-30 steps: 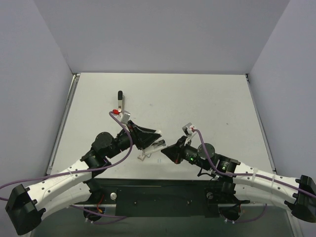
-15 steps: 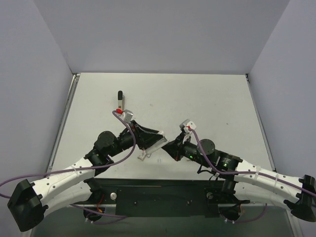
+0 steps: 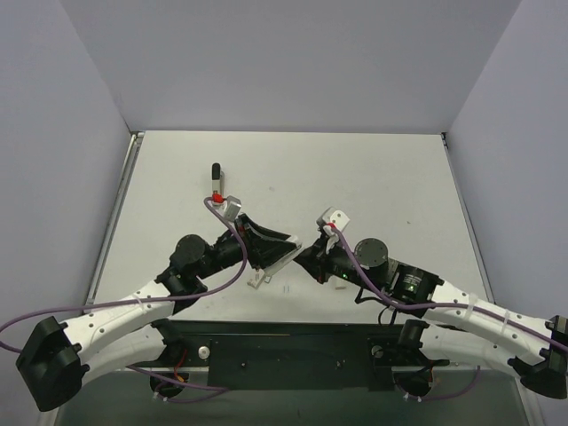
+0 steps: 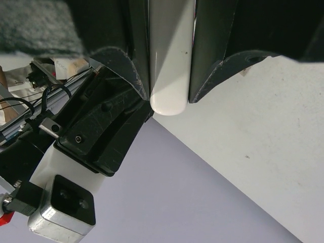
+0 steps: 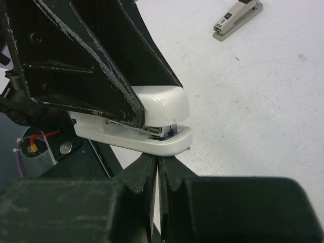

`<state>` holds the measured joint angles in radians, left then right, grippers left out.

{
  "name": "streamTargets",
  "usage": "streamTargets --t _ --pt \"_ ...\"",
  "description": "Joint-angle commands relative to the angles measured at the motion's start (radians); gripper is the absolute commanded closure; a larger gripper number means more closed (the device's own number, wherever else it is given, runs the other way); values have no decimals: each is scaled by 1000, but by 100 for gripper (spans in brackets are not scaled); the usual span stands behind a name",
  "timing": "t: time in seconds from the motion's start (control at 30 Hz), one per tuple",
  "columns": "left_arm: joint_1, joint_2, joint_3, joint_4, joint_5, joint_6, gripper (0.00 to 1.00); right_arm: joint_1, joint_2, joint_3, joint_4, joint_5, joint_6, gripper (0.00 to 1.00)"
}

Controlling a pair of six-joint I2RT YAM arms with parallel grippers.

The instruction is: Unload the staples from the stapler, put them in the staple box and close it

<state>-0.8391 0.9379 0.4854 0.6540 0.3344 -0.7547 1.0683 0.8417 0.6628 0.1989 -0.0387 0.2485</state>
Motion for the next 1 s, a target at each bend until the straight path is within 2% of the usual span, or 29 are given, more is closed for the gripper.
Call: streamTargets --t 0.0,0.23,0.43,0.7,0.97 --pt "-113 61 19 -24 242 -17 100 -42 49 145 267 -59 -32 100" --pt "-202 127 53 -14 279 15 100 -64 129 262 275 -138 -48 100" --pt "-215 142 67 -19 272 28 100 -73 149 305 244 -156 -57 100" --pt "-213 90 104 -161 183 109 100 -85 2 130 244 -66 -25 100" --pt "-212 49 165 -290 -6 201 100 -85 -174 -47 171 36 35 100"
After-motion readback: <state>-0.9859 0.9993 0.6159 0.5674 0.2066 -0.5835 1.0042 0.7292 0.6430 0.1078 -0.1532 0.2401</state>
